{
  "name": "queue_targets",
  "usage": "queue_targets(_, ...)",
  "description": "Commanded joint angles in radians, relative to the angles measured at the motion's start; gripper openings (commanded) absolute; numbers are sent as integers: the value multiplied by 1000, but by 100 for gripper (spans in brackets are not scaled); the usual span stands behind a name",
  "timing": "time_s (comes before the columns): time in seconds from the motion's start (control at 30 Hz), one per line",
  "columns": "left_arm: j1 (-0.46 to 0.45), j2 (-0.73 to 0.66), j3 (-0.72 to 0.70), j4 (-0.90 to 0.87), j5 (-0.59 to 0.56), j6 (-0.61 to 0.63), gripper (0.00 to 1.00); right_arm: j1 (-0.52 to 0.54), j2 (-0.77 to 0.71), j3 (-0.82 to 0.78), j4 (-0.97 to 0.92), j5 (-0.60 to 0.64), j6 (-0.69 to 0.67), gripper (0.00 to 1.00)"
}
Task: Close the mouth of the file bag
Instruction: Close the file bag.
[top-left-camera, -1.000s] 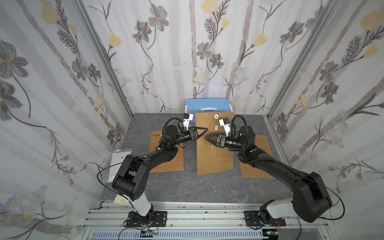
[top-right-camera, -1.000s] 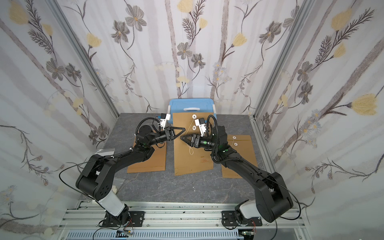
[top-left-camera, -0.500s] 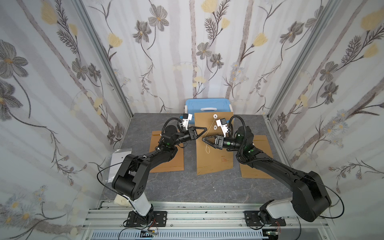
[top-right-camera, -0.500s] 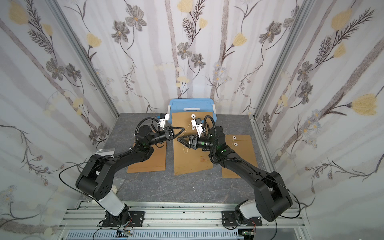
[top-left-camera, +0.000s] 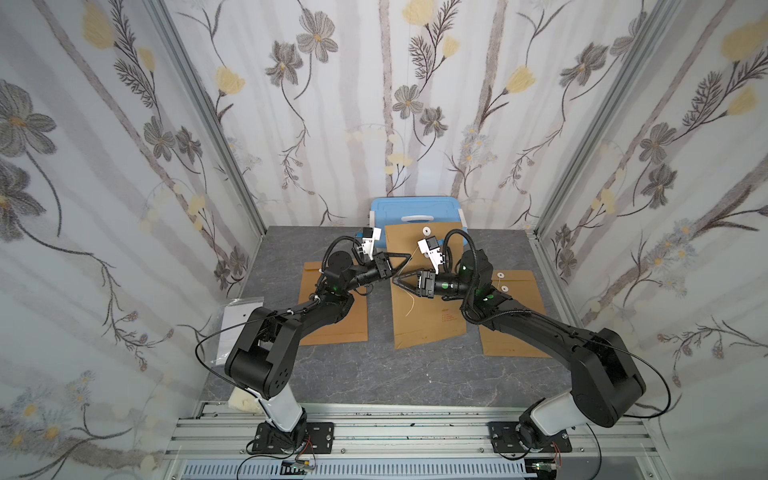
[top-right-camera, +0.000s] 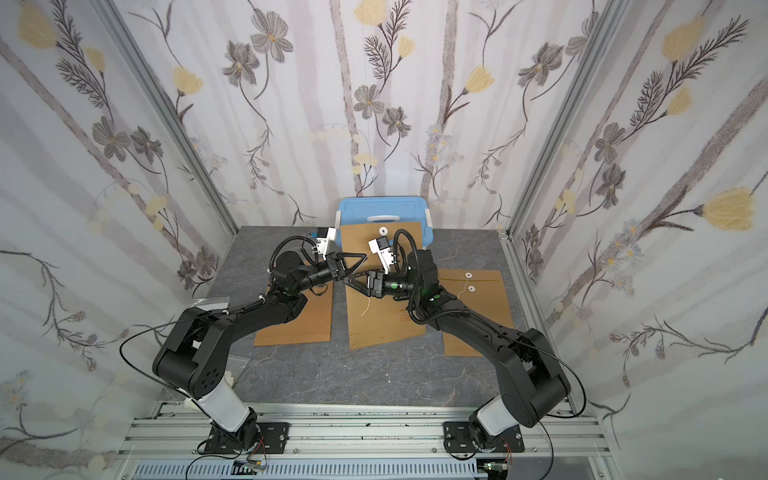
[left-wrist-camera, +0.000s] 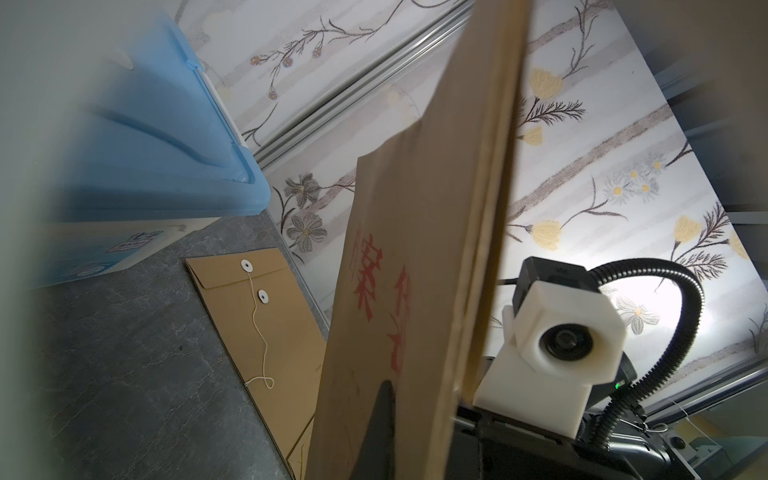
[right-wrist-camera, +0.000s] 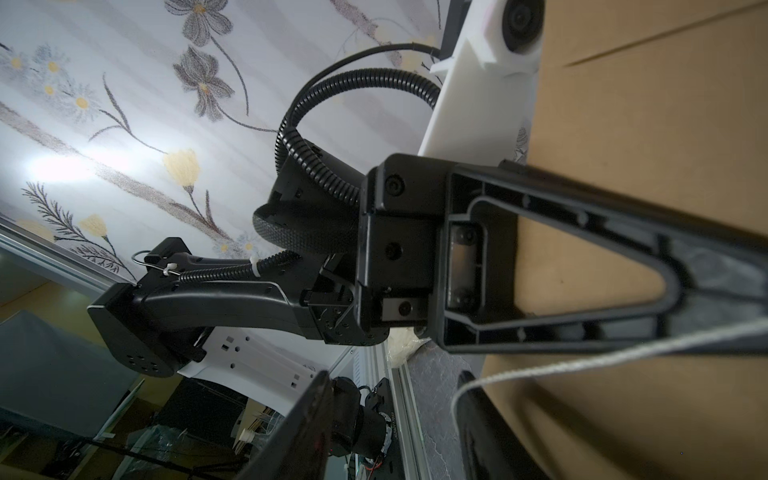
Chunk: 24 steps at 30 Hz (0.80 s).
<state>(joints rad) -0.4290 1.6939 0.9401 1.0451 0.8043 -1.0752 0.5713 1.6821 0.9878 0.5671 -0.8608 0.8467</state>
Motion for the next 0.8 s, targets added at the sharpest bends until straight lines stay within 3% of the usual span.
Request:
queue_targets(0.0, 3, -7, 2, 53, -5, -17, 0, 6, 23, 3, 71, 2, 27, 49)
queue_targets(0.4, 17, -8, -4, 64, -8, -25, 0, 24, 60, 5, 67, 11, 27, 37)
queue_targets(0.57, 22, -12, -4, 64, -9, -26, 0, 38, 53, 13, -25, 56, -30, 23)
queue_targets(0.77, 27, -13, -4, 59, -11, -23, 0, 54, 17, 24, -181, 150, -109, 16)
